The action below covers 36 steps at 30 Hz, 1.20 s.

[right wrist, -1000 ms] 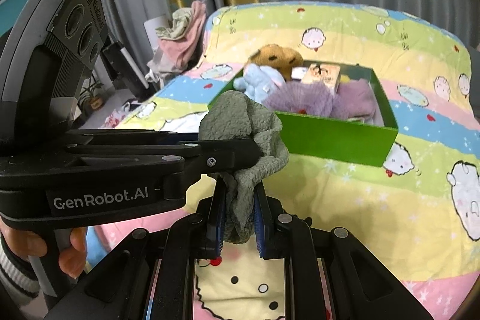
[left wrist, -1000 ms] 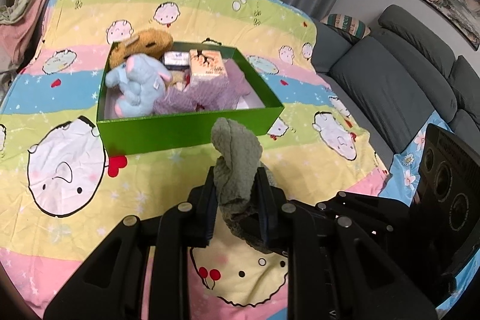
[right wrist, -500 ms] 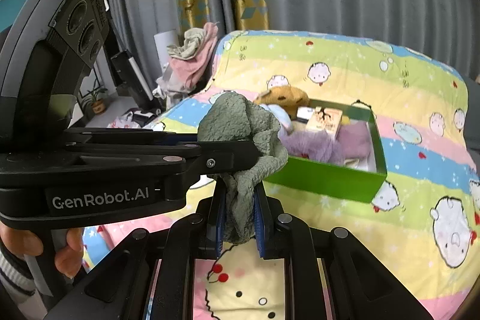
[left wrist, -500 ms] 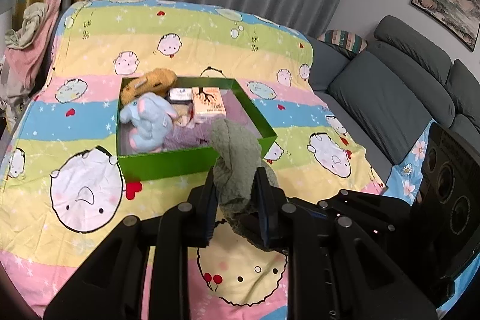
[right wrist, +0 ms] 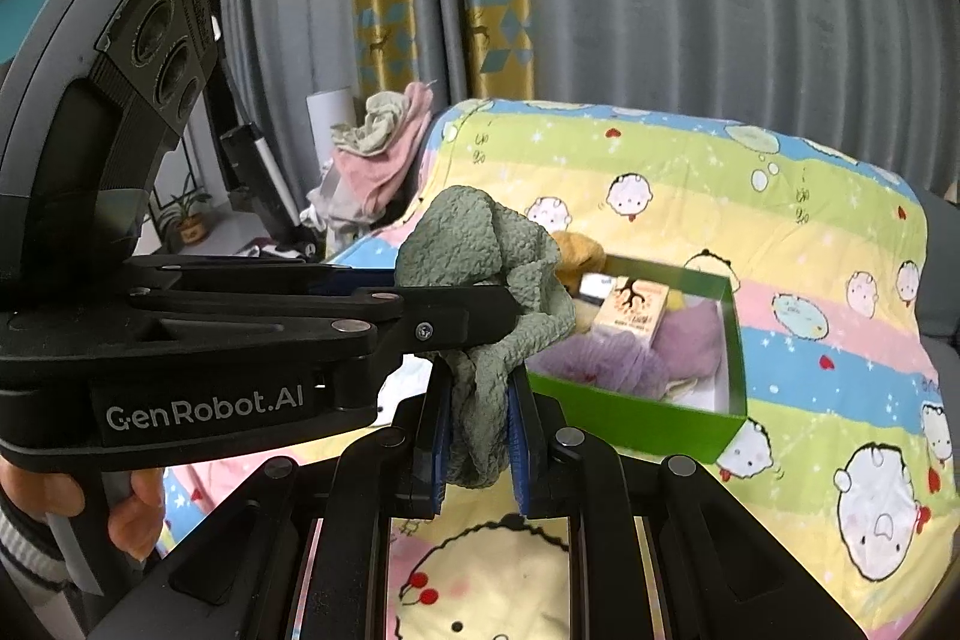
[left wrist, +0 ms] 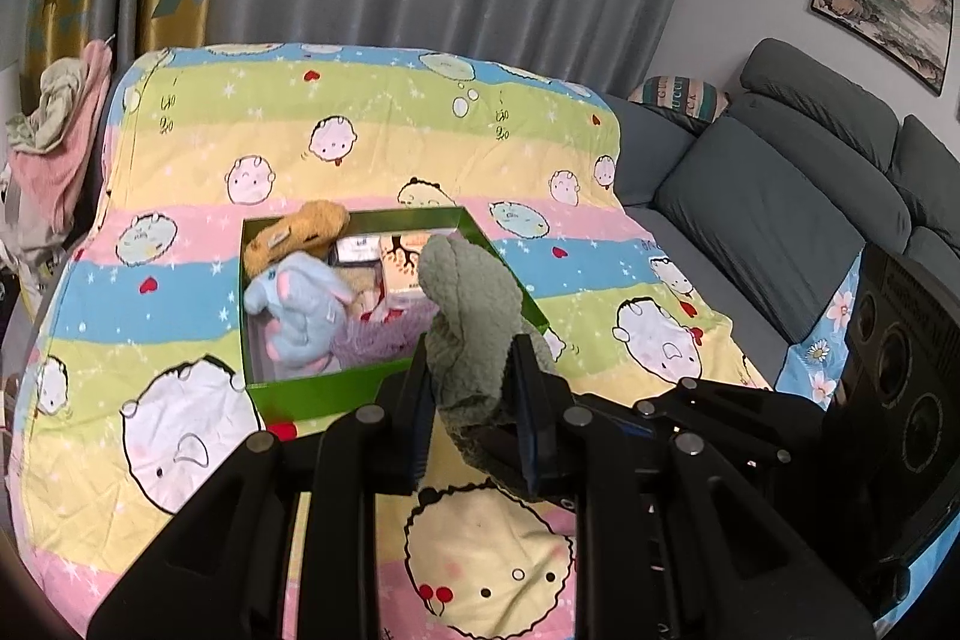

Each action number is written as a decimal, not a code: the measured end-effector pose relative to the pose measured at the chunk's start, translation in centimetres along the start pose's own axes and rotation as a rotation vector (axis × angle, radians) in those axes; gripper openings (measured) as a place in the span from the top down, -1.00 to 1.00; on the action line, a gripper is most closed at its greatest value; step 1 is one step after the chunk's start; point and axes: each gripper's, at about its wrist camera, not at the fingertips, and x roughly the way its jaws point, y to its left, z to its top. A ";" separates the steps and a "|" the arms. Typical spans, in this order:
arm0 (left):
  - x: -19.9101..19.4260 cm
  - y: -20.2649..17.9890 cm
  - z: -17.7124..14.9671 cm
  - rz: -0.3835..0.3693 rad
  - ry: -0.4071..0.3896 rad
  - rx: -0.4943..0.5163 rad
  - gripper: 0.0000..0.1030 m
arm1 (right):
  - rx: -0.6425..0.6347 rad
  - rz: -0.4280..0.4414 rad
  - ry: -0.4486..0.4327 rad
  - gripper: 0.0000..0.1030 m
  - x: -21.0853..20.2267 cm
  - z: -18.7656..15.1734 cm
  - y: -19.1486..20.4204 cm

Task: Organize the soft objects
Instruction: 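Lift the grey-green sock with the left gripper toward the box, then carry the grey-green sock over the green box and lower it inside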

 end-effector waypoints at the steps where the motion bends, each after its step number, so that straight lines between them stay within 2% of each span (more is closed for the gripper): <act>1: 0.0 0.0 0.2 0.001 -0.003 0.002 0.60 | -0.001 -0.002 -0.004 0.65 0.0 0.2 -0.1; 19: 1.0 0.3 4.1 0.009 -0.038 0.005 0.60 | -0.021 -0.030 -0.048 0.65 0.6 2.7 -1.0; 36: 4.2 1.0 6.5 0.038 -0.012 0.038 0.59 | -0.008 -0.058 -0.030 0.65 1.7 3.2 -1.6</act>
